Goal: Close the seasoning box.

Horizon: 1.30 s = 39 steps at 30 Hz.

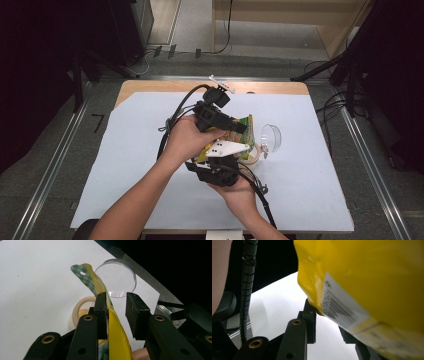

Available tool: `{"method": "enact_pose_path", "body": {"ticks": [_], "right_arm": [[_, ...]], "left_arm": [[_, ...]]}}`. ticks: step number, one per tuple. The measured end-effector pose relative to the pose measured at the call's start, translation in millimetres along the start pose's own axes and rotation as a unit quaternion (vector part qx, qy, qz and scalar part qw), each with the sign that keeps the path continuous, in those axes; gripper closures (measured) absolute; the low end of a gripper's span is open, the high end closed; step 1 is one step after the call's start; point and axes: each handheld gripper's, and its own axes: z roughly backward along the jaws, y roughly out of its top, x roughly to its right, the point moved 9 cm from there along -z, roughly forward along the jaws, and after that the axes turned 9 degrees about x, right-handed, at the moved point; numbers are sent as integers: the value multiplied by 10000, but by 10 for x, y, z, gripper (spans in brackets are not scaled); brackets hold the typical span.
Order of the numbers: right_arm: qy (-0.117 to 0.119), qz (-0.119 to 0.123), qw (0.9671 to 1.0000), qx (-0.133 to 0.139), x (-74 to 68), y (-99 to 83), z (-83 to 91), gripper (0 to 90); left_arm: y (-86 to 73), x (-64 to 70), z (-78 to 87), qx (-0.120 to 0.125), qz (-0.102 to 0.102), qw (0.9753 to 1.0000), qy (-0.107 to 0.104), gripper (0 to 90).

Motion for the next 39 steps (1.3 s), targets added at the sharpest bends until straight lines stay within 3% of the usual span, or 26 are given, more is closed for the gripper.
{"method": "enact_pose_path", "body": {"ticks": [15,31,39], "right_arm": [[-4,-25,9999,-113,-16,20,12,708],[-40,20,10000,-39,-16,46,21,709],[-22,-7,9999,-156,58,28,12,708]], "left_arm": [[14,-41,9,35,78,10000,33,719],[38,1,30,73,-61,9999,139,717],[67,-87,-38,41,118,9999,37,718]]}}
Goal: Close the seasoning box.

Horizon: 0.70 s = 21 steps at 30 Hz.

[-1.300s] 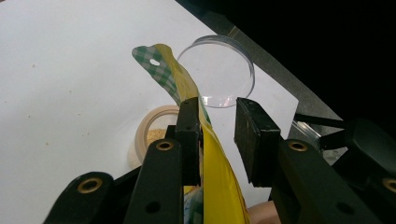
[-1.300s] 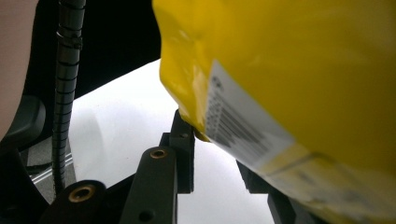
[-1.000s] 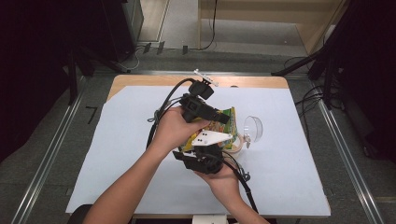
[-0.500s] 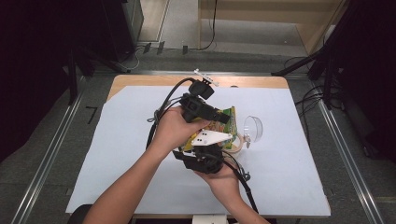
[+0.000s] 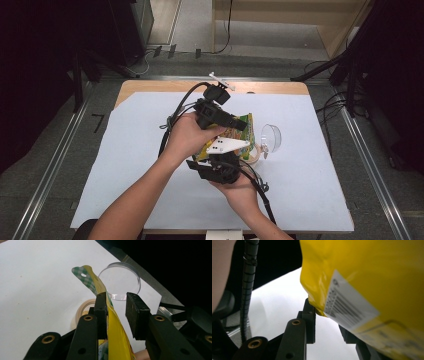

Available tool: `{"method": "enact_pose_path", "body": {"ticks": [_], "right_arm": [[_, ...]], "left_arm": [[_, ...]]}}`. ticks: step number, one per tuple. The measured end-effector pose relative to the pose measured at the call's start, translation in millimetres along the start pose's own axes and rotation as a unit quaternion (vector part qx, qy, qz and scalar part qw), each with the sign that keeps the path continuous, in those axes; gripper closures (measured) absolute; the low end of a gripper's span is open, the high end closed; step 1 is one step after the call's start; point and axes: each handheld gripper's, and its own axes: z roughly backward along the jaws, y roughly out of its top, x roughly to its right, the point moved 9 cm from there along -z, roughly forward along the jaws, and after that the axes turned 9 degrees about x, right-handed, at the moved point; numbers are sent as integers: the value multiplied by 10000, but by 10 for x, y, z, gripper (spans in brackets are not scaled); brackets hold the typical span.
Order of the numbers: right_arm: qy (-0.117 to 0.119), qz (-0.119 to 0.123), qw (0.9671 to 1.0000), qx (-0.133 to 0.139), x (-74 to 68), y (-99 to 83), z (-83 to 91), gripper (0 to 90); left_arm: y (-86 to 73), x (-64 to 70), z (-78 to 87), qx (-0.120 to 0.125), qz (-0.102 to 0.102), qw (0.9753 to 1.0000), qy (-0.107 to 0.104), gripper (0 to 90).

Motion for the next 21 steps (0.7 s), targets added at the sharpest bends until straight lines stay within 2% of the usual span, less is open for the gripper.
{"method": "enact_pose_path", "body": {"ticks": [10,13,18,21], "right_arm": [[113,-244,9996,-102,66,27,-26,684],[105,-256,9995,-148,68,18,-22,685],[34,-104,9997,-214,66,-8,-38,700],[36,-135,9997,-218,51,-12,-47,698]], "left_arm": [[36,-79,-60,-132,52,9999,20,719],[24,-73,-60,-129,53,9999,-19,718],[-9,-84,-38,-48,84,9999,-110,718],[-13,-75,-24,-61,82,9999,-110,717]]}}
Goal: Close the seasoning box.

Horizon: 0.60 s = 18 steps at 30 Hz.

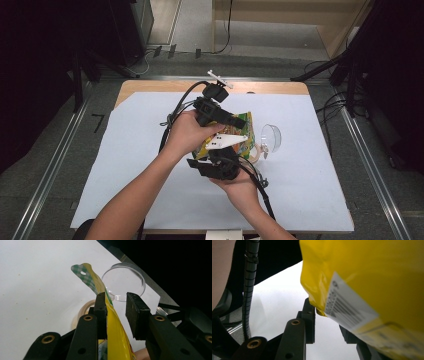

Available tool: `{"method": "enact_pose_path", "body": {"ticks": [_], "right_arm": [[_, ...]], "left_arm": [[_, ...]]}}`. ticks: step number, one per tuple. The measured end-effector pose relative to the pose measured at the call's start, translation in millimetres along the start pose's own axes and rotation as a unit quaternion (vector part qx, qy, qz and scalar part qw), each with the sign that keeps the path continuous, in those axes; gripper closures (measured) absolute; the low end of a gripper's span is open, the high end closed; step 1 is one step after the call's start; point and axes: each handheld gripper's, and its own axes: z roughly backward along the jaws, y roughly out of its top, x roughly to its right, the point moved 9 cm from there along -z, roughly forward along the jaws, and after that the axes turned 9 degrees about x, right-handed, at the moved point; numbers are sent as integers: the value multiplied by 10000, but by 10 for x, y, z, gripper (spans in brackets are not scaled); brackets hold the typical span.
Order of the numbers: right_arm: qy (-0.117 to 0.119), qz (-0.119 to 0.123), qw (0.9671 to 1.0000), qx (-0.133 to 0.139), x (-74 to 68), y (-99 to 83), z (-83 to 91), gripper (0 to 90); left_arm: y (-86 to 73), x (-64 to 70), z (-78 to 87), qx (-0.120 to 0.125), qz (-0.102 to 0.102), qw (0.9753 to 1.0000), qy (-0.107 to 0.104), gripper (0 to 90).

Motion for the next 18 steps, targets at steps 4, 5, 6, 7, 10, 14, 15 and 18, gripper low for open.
{"method": "enact_pose_path", "body": {"ticks": [4,5,6,7,10,14,15,18], "right_arm": [[-40,62,9999,98,-4,-4,0,693],[-54,86,9999,107,-6,-14,3,694],[-55,120,9998,122,-7,-20,4,695],[-68,190,9997,140,-12,-29,10,696],[-60,247,9995,207,-16,-25,11,697],[-29,280,9992,282,-31,-29,17,693],[-29,266,9992,293,-35,-31,17,693],[-36,203,9993,319,-41,-30,19,693]], "left_arm": [[-10,36,2,33,-84,10000,-13,719],[-16,44,3,37,-62,10000,-11,721],[-21,52,6,26,-58,10000,-22,723],[-28,68,15,32,-87,10000,2,723],[-30,85,19,39,-116,9999,41,721],[-37,113,23,26,-177,9998,52,719],[-38,123,21,30,-162,9999,39,719],[-37,118,15,15,-166,9999,38,721]]}}
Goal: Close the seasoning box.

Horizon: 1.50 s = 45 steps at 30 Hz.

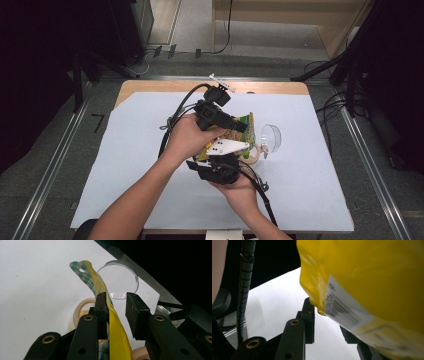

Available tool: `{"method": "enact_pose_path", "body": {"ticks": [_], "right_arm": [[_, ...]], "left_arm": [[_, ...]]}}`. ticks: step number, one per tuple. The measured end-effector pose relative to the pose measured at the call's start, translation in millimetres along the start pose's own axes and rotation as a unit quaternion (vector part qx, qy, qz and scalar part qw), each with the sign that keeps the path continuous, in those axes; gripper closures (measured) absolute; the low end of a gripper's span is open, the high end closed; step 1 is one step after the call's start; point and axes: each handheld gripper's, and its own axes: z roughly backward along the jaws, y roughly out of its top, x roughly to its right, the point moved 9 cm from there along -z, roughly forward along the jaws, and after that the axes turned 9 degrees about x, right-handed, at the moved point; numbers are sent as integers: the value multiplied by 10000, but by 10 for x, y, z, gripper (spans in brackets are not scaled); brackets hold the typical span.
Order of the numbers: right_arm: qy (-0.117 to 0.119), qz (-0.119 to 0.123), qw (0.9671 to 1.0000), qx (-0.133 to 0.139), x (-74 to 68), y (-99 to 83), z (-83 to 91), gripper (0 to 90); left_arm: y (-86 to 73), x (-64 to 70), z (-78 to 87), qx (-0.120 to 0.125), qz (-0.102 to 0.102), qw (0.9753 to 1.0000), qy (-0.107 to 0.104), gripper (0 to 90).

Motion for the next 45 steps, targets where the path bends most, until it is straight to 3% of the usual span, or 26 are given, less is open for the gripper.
{"method": "enact_pose_path", "body": {"ticks": [6,17,28,45], "right_arm": [[60,-222,9996,-133,-28,34,15,701],[68,-361,9992,-170,-25,64,23,695],[-43,-301,9995,-50,-13,48,-4,687],[-19,-153,9999,74,-30,39,2,688]], "left_arm": [[13,-29,9,-33,63,10000,20,721],[40,-48,-27,-143,193,9997,-68,720],[24,-28,-29,-126,89,9999,-8,727],[18,26,-16,-87,-45,9999,51,726]]}}
